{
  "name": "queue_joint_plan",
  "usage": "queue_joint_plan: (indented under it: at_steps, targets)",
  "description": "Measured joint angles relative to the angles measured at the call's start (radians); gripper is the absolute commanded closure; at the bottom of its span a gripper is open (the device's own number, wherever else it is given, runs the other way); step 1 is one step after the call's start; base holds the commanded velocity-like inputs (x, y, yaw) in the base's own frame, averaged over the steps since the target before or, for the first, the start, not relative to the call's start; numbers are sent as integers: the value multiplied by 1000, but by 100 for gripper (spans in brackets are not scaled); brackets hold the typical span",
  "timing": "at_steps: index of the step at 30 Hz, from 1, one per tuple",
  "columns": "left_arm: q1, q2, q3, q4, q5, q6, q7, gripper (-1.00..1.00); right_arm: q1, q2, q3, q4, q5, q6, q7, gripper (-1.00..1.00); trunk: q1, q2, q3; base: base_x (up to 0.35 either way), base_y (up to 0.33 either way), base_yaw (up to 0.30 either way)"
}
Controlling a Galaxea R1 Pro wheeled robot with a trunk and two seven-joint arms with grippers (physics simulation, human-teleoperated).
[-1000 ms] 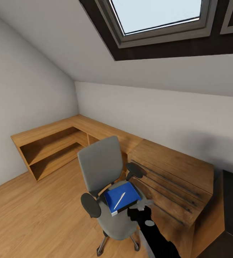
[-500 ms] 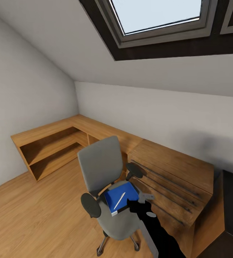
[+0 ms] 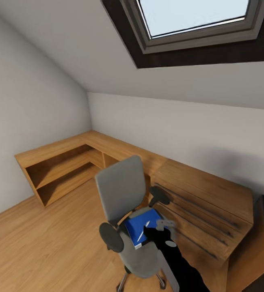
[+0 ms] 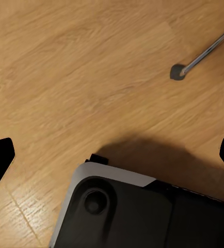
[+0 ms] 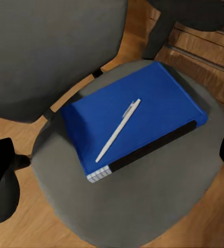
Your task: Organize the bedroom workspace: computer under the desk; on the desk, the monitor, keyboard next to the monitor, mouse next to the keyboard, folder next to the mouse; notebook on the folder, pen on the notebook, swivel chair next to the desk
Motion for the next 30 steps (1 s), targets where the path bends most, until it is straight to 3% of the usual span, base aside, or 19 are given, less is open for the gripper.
queue_joint_plan:
  at_steps: [17, 30]
  targets:
    - [0, -1, -1, 0, 0, 0, 0, -100, 0, 0, 0, 2, 0, 1, 1, -100, 0, 0, 0, 273, 183, 0]
    - [0, -1, -1, 0, 0, 0, 0, -100, 0, 1, 0, 3, 0, 2, 1, -100, 0, 0, 0, 41, 19, 0]
